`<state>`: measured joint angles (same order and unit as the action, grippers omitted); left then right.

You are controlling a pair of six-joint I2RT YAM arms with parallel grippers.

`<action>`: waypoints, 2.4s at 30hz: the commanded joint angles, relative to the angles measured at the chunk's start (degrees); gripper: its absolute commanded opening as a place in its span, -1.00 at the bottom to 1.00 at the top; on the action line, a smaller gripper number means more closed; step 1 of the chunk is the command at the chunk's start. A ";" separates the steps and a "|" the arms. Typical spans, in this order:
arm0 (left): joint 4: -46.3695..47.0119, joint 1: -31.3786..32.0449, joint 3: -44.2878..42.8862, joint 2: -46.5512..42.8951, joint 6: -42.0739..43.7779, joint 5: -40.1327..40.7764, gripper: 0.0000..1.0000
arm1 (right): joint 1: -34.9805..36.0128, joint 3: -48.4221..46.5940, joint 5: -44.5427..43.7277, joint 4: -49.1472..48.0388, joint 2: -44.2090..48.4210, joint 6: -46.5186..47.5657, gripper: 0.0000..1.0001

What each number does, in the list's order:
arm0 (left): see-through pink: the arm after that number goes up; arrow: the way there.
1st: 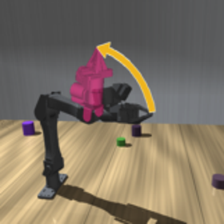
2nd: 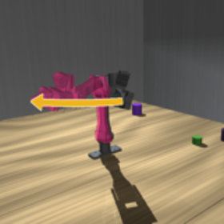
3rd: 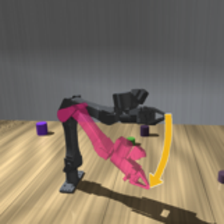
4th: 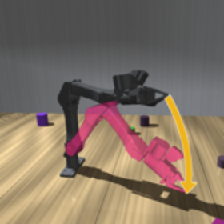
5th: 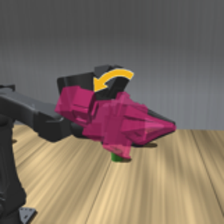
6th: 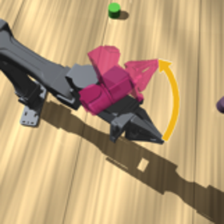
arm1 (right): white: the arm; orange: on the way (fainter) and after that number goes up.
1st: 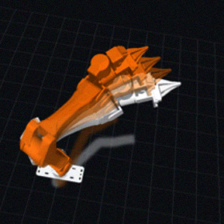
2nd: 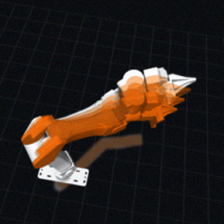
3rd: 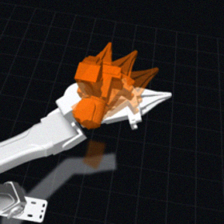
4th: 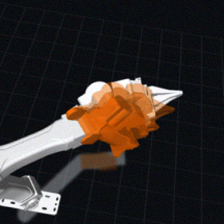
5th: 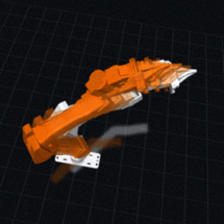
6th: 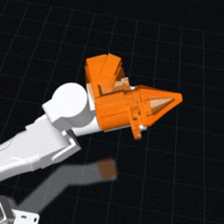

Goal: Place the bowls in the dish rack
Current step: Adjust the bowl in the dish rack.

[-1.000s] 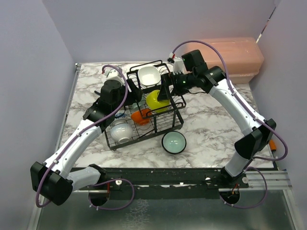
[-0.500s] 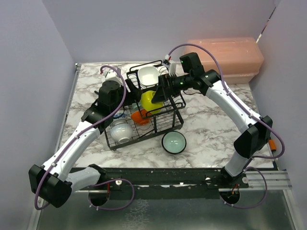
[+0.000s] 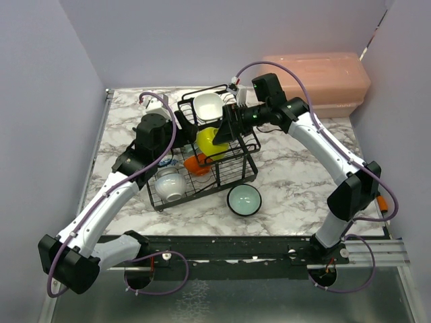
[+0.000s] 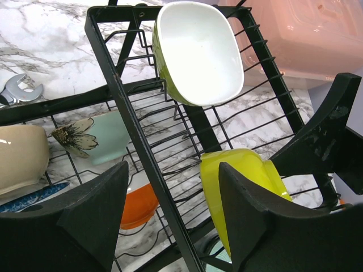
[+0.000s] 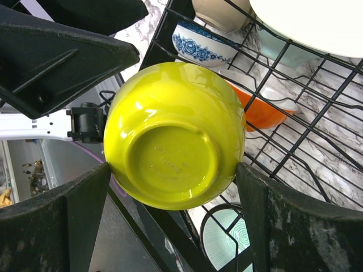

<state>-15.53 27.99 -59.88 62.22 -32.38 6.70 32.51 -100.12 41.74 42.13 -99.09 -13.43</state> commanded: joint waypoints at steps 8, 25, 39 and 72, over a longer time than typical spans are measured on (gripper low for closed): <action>0.24 0.09 -1.46 -1.04 2.96 3.24 0.35 | 4.55 -5.62 -2.31 6.48 -2.86 4.57 0.74; 0.32 0.06 -3.63 1.20 4.60 2.57 0.36 | 5.02 -0.73 0.29 -4.30 1.71 1.73 0.82; 1.78 0.14 -7.11 4.39 8.04 0.30 0.35 | 5.17 -0.52 -11.25 1.31 0.77 7.18 0.81; -5.28 10.57 -31.97 28.82 22.73 6.31 0.21 | 0.79 14.09 6.68 -16.74 9.51 -6.37 0.20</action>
<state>-18.11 37.80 -89.32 90.06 -11.29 9.61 33.04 -88.20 42.30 30.83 -90.37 -17.72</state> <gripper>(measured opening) 0.605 0.646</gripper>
